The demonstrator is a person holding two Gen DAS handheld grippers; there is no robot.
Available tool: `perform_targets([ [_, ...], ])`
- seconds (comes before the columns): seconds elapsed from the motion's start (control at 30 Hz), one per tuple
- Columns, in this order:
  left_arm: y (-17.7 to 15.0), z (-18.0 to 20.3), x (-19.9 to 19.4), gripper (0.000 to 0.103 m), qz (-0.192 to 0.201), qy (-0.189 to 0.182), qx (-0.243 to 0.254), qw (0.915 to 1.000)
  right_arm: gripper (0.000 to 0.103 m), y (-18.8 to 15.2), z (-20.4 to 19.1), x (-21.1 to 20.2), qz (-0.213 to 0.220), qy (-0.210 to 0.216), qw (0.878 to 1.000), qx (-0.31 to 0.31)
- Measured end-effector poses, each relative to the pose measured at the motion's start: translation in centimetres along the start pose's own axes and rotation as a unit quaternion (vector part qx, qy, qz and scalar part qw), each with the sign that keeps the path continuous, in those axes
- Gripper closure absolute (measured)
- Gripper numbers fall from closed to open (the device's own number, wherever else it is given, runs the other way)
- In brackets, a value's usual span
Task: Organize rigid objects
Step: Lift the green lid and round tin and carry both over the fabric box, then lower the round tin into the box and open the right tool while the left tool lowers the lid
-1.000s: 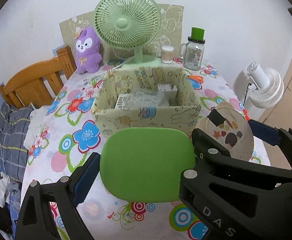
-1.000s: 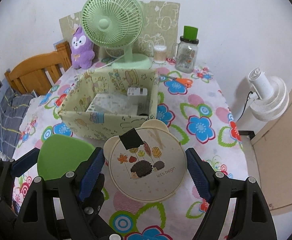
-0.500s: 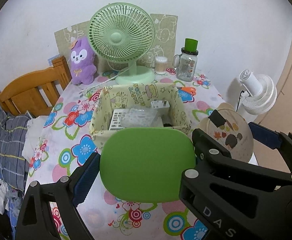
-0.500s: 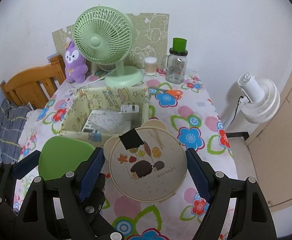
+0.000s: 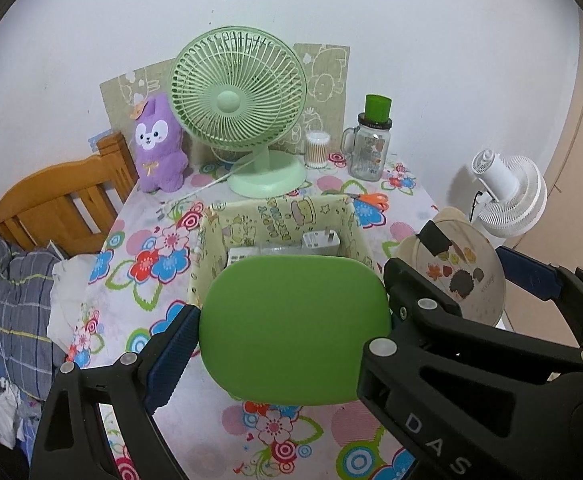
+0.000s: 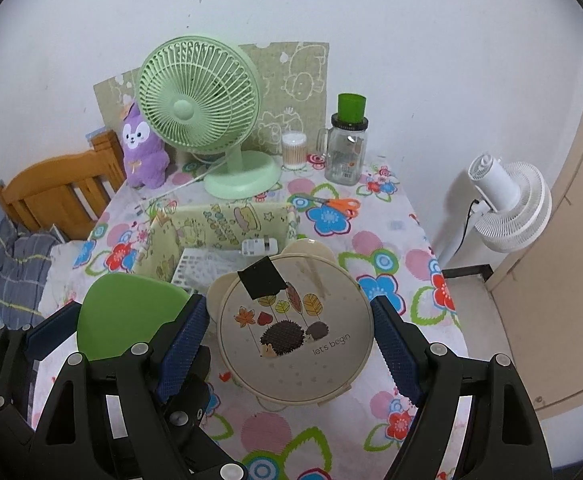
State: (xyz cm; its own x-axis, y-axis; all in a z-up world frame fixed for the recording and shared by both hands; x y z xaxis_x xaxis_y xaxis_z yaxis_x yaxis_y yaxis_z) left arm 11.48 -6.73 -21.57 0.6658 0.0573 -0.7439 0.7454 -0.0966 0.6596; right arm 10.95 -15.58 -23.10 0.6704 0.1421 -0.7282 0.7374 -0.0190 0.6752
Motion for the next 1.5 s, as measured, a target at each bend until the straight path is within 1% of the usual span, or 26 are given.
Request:
perform_targets([
  [0.33,2.4,-1.0,0.9,0.008,0.01,-0.013,0.01,0.9998,0.02,2.4,-0.7,0.8,0.009,-0.013,1.0,0.009],
  [0.77,4.3,-2.4,4.1,0.008,0.0,-0.023,0.014,0.9996,0.02,4.5,-1.5,4.2,-0.002,-0.022,1.0,0.013],
  [1.1,4.9,-3.5,7.6,0.008,-0.021,-0.022,0.011,0.9995,0.02,5.1,-2.5,8.3,-0.025,-0.019,0.999,0.01],
  [1.5,4.4,-4.3,11.7,0.008,-0.061,-0.013,0.028,0.9977,0.02,4.6,-3.0,13.1,-0.06,-0.008,0.998,0.024],
])
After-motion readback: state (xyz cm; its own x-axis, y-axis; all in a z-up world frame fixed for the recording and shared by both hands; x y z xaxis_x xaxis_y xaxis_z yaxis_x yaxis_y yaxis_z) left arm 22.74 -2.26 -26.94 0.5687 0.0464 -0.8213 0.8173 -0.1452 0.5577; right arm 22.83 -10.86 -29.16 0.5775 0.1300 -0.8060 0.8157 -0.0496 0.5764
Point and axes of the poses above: each gripper's, at about its wrist camera, not at the fingertips, and x roughly the way its jaws point, z to its right, y to its top, the point moved 8 cm from there along x, roughly the way its jaws point, and after that the axes turned 8 degrees about y, right-handed, at the moved point
